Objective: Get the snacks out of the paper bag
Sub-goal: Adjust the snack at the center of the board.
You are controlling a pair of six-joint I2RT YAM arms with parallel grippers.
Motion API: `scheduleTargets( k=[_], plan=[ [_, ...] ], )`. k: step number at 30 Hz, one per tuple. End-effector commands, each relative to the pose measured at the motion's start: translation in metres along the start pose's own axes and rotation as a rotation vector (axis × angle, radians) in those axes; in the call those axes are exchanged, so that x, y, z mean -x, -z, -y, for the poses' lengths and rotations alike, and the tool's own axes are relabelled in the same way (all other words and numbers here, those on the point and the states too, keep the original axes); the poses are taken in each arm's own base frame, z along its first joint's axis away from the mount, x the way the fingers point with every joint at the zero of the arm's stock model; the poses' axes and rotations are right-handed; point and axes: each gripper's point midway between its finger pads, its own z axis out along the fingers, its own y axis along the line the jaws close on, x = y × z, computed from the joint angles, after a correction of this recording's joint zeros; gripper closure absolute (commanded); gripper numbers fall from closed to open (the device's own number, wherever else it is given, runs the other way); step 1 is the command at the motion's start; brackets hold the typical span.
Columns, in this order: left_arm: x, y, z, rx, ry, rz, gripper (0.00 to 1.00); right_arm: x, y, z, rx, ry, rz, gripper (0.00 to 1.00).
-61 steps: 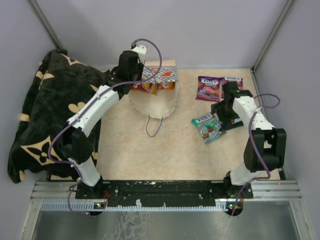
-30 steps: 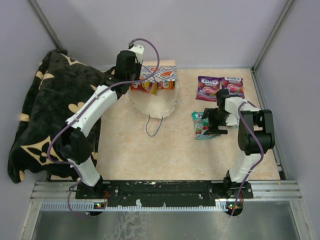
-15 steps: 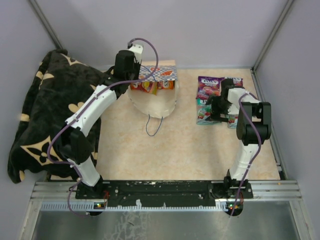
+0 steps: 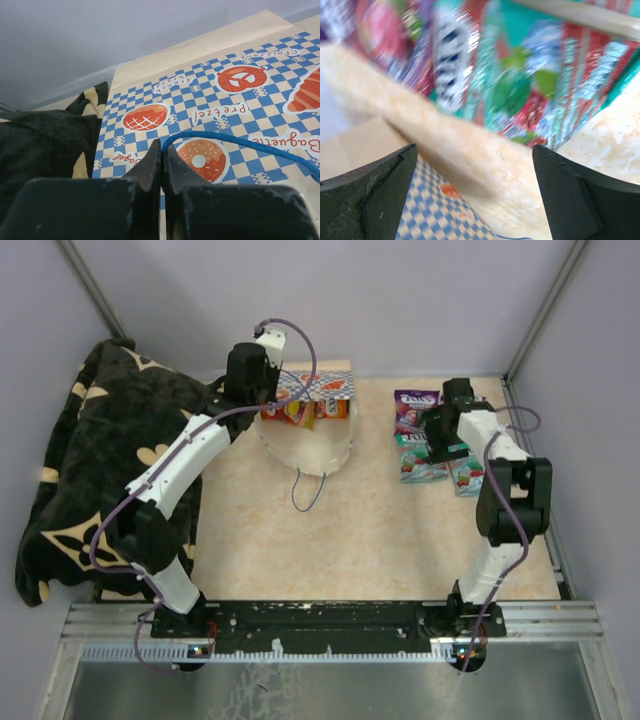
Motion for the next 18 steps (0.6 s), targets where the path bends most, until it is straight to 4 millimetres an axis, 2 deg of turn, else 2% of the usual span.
scheduleTargets(
  k=[1, 2, 3, 5, 7, 8, 13, 18],
  plan=[
    [0.026, 0.016, -0.004, 0.009, -0.015, 0.099, 1.00, -0.035, 0.083, -0.051, 0.335, 0.385, 0.162, 0.03],
    [0.026, 0.015, -0.003, 0.011, -0.017, 0.098, 1.00, -0.053, 0.109, -0.063, 0.461, 0.529, 0.193, 0.07],
    [0.027, 0.015, -0.004, 0.014, -0.018, 0.098, 1.00, -0.075, 0.123, -0.070, 0.569, 0.673, 0.215, 0.13],
    [0.027, 0.015, -0.004, 0.017, -0.022, 0.096, 1.00, -0.115, 0.144, -0.069, 0.727, 0.908, 0.267, 0.02],
    [0.027, 0.015, -0.004, 0.019, -0.024, 0.095, 1.00, -0.149, 0.156, -0.059, 0.811, 1.086, 0.317, 0.01],
    [0.027, 0.016, -0.005, 0.022, -0.026, 0.095, 1.00, -0.158, 0.159, -0.054, 0.822, 1.140, 0.345, 0.01],
    [0.028, 0.016, -0.005, 0.023, -0.027, 0.093, 1.00, -0.178, 0.159, -0.045, 0.781, 1.322, 0.479, 0.05],
    [0.028, 0.018, -0.005, 0.026, -0.027, 0.089, 1.00, -0.162, 0.139, -0.058, 0.594, 1.371, 0.630, 0.10]
  ],
)
